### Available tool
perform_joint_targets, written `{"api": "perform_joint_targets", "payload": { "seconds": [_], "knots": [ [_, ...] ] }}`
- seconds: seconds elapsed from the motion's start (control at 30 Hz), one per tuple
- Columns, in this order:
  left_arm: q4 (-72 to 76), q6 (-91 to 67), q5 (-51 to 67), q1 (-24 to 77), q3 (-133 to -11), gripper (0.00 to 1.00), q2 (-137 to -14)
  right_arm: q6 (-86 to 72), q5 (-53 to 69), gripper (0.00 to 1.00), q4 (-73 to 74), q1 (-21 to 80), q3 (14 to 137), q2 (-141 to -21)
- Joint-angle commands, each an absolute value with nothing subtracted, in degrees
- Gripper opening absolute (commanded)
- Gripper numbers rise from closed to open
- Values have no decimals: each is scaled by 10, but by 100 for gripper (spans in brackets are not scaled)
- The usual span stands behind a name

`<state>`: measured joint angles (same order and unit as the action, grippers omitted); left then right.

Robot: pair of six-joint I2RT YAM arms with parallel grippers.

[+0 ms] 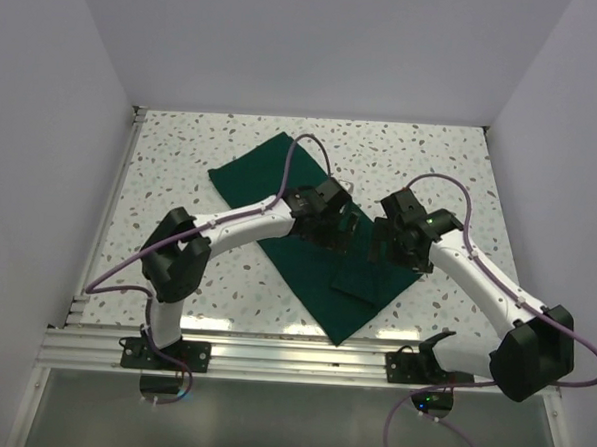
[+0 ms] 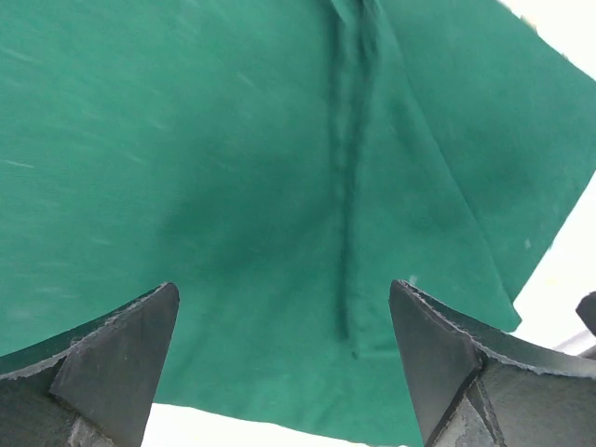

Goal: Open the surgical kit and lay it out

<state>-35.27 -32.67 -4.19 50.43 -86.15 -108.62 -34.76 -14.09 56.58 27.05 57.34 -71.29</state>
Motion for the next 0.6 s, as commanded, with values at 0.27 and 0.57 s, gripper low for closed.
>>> {"api": "perform_joint_targets", "payload": {
  "seconds": [0.27, 0.57],
  "knots": [
    [-310, -395, 82, 543, -831, 92, -1101, -386, -158, 98, 577, 235, 555, -721],
    [-308, -421, 103, 566, -848, 78, -1164, -382, -83, 98, 534, 169, 519, -747]
  ]
}}
